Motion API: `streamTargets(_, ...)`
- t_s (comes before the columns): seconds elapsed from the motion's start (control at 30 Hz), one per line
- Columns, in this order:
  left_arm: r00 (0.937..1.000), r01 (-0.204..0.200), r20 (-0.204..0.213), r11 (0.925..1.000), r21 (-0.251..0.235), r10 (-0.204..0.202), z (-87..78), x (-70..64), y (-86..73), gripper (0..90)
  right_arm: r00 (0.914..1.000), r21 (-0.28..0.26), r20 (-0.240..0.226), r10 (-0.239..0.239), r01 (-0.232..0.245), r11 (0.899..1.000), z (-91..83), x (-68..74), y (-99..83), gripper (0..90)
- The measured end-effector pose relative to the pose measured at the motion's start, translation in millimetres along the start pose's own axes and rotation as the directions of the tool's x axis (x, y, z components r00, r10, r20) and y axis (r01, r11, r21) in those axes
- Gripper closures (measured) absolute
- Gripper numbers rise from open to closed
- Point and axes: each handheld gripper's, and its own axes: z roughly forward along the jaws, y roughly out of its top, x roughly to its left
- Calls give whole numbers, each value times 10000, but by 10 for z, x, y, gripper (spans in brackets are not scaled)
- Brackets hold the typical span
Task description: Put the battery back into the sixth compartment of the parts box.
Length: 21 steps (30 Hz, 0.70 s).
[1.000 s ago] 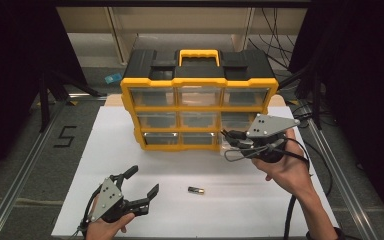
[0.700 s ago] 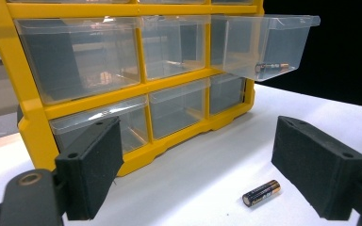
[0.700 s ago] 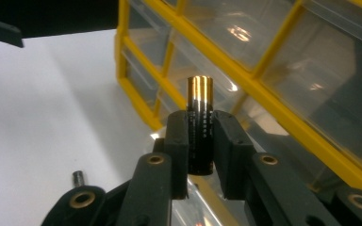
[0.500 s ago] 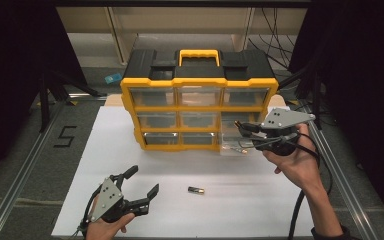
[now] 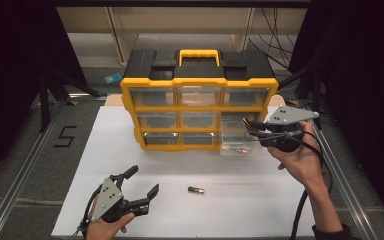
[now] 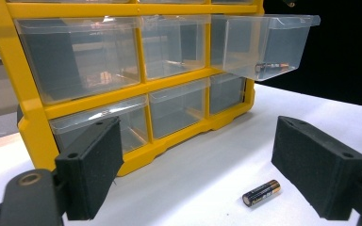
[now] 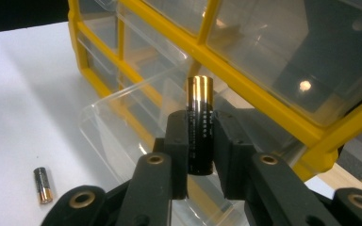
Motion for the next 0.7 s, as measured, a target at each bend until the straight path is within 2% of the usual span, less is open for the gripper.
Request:
streamTargets(0.13,10000,5,2,10000,-2,-5,0,0,0,165,10000,53,68,44,-44,10000,43,-24,-34,762)
streamTargets(0.23,10000,7,8,10000,-7,-7,0,0,0,165,9996,62,35,283,-283,9996,41,-22,-33,692)
streamTargets(0.4,10000,0,13,10000,4,0,0,-2,-1,165,9994,-193,127,327,-324,9993,-27,10,28,603)
streamTargets(0.57,10000,5,8,10000,5,-5,1,-2,-1,165,9998,-495,78,172,-168,9986,-58,90,98,528)
streamTargets(0.7,10000,6,7,10000,2,-6,1,-1,-1,165,9995,-566,-302,-84,67,9984,-60,196,164,460)
